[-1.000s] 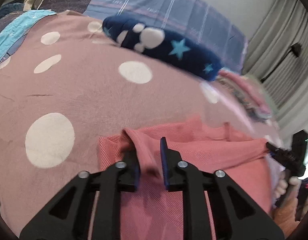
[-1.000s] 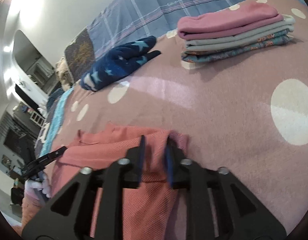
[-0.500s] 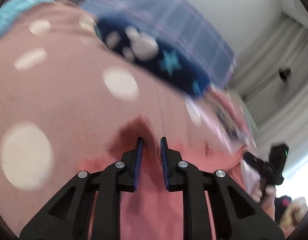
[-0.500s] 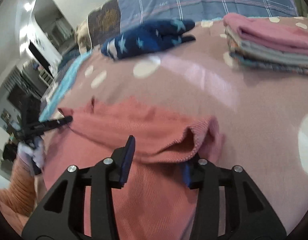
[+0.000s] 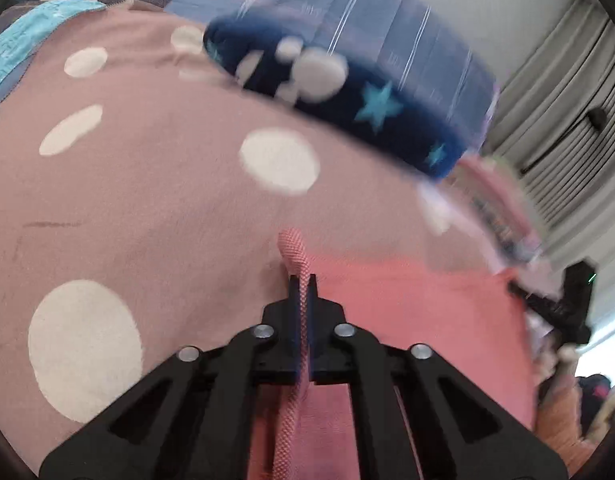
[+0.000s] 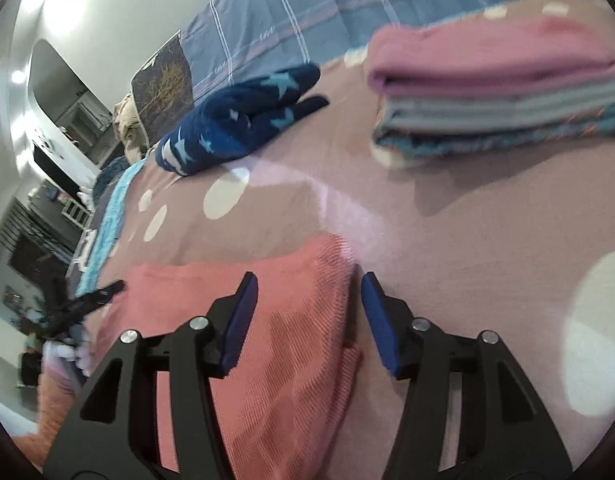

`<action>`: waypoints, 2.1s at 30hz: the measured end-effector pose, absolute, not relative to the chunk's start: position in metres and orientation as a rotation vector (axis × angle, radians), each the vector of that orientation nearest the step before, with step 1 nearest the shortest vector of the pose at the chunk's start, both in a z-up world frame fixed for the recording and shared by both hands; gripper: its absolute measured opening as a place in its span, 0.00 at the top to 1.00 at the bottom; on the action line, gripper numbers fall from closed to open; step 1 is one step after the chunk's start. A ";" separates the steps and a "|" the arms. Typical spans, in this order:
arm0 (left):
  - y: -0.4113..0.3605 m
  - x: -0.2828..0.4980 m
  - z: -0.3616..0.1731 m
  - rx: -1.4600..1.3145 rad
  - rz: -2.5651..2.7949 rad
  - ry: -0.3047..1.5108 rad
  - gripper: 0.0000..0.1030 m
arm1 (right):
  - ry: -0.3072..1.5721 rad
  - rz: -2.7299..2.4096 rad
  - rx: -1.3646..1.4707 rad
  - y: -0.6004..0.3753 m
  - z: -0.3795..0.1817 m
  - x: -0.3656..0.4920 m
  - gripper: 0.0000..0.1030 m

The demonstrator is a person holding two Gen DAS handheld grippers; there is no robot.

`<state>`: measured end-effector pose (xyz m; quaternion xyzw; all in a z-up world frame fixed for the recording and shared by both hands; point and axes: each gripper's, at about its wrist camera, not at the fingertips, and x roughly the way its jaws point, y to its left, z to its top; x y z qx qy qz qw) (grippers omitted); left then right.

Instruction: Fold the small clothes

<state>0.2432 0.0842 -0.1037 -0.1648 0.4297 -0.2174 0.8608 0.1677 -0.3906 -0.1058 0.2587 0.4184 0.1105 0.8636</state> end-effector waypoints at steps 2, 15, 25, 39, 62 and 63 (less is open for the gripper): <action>0.083 0.226 -0.081 -0.327 -0.482 0.804 0.99 | 0.828 0.239 0.536 -0.389 -0.097 0.163 0.95; 0.087 0.227 -0.092 -0.194 -0.384 0.852 0.89 | 0.865 0.184 0.465 -0.379 -0.098 0.187 0.86; 0.109 0.144 -0.075 -0.228 -0.369 0.797 0.59 | 0.834 0.151 0.481 -0.393 -0.076 0.112 0.80; 0.122 0.034 -0.103 -0.300 -0.381 0.937 0.60 | 0.855 0.214 0.644 -0.382 -0.093 -0.042 0.66; 0.089 -0.004 -0.082 -0.106 -0.328 0.912 0.82 | 0.844 0.239 0.618 -0.365 -0.107 -0.071 0.98; 0.083 -0.006 -0.082 -0.095 -0.344 0.908 0.77 | 0.836 0.247 0.627 -0.366 -0.105 -0.070 0.96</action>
